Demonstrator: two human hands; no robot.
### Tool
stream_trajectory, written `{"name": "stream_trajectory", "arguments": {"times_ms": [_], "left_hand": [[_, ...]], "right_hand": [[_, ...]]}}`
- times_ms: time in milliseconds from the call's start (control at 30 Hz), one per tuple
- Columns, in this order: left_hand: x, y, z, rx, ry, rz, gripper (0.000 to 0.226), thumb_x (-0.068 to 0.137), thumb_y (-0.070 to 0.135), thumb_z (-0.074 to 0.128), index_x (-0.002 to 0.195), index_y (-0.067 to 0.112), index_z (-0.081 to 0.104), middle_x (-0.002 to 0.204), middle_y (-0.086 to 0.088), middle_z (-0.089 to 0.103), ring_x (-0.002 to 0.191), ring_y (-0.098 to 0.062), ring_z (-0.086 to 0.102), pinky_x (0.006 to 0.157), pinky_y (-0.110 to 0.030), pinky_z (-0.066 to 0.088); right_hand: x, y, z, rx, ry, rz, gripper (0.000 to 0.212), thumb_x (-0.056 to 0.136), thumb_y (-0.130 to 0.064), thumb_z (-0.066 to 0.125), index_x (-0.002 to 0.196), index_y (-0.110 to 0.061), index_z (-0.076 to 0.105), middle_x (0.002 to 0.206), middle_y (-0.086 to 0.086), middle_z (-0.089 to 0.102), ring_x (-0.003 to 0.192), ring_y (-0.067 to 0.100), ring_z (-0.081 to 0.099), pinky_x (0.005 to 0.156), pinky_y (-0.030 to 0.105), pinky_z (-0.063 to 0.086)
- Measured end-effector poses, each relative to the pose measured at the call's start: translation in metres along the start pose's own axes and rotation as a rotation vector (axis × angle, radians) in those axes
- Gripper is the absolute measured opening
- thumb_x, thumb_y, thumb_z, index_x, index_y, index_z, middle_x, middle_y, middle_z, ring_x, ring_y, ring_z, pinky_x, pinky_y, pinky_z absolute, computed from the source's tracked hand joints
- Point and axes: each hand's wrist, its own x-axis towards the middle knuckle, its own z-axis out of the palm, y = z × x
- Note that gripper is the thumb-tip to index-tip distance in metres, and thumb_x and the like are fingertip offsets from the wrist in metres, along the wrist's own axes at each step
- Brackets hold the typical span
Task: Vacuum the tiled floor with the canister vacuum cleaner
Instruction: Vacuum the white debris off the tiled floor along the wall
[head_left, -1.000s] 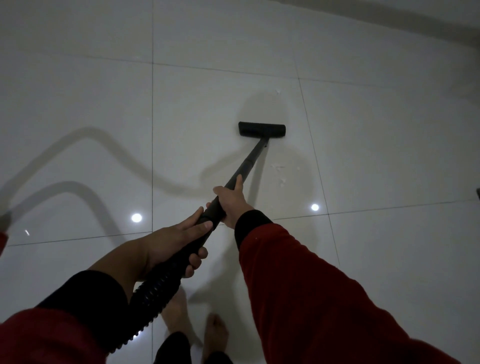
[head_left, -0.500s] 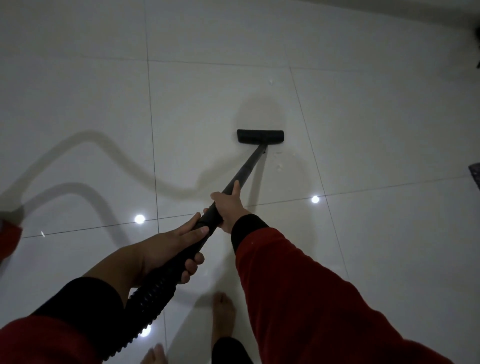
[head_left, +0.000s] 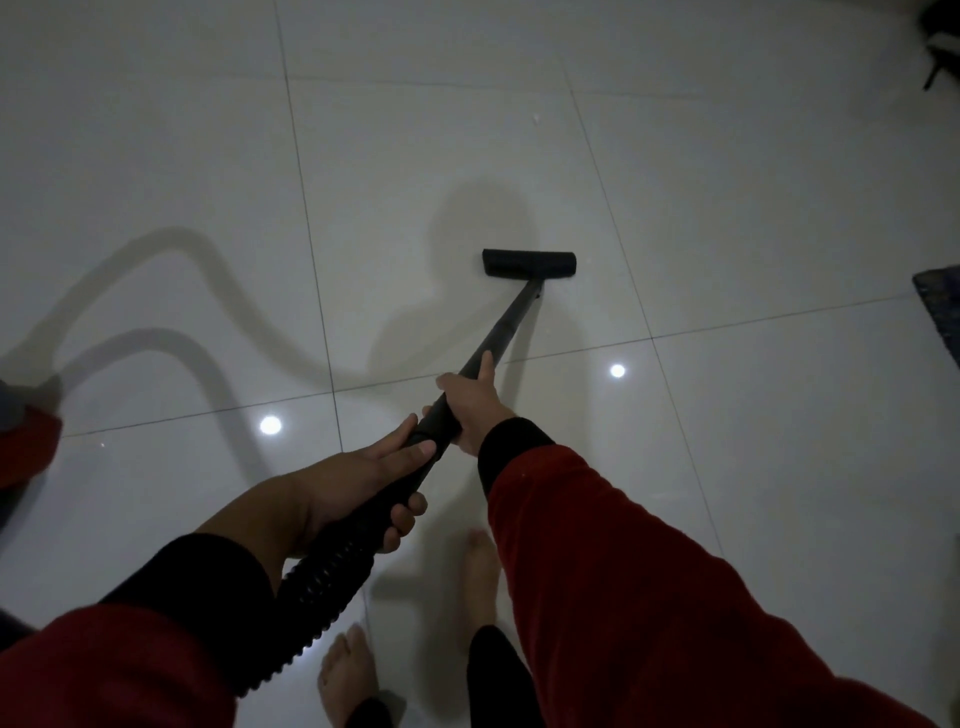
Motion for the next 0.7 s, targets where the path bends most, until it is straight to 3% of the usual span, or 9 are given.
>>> {"name": "stream_trajectory", "arguments": {"times_ms": [167, 500, 700], "left_hand": [[-0.003, -0.017, 0.0, 0.089, -0.038, -0.036, 0.059, 0.095, 0.031, 0.052, 0.143, 0.05, 0.024, 0.061, -0.006, 0.051, 0.042, -0.01, 0.047, 0.039, -0.021, 0.044], [-0.053, -0.021, 0.004, 0.257, -0.031, -0.073, 0.058, 0.093, 0.034, 0.051, 0.142, 0.051, 0.025, 0.063, -0.006, 0.051, 0.042, -0.01, 0.046, 0.039, -0.021, 0.044], [-0.085, -0.024, -0.001, 0.317, -0.015, -0.104, 0.061, 0.091, 0.036, 0.053, 0.142, 0.053, 0.025, 0.06, -0.005, 0.052, 0.042, -0.01, 0.046, 0.041, -0.021, 0.044]], "right_hand": [[-0.011, 0.024, -0.01, 0.073, 0.039, 0.006, 0.082, 0.097, -0.007, 0.045, 0.148, -0.051, -0.002, 0.141, 0.016, 0.04, 0.072, 0.02, 0.06, 0.058, 0.031, 0.051], [-0.058, 0.043, -0.004, 0.247, 0.027, 0.008, 0.084, 0.097, -0.006, 0.046, 0.147, -0.053, -0.001, 0.145, 0.015, 0.035, 0.076, 0.022, 0.061, 0.064, 0.035, 0.053], [-0.086, 0.06, 0.007, 0.299, 0.013, 0.019, 0.083, 0.095, -0.009, 0.046, 0.146, -0.054, -0.002, 0.139, 0.013, 0.041, 0.076, 0.02, 0.062, 0.063, 0.033, 0.053]]}}
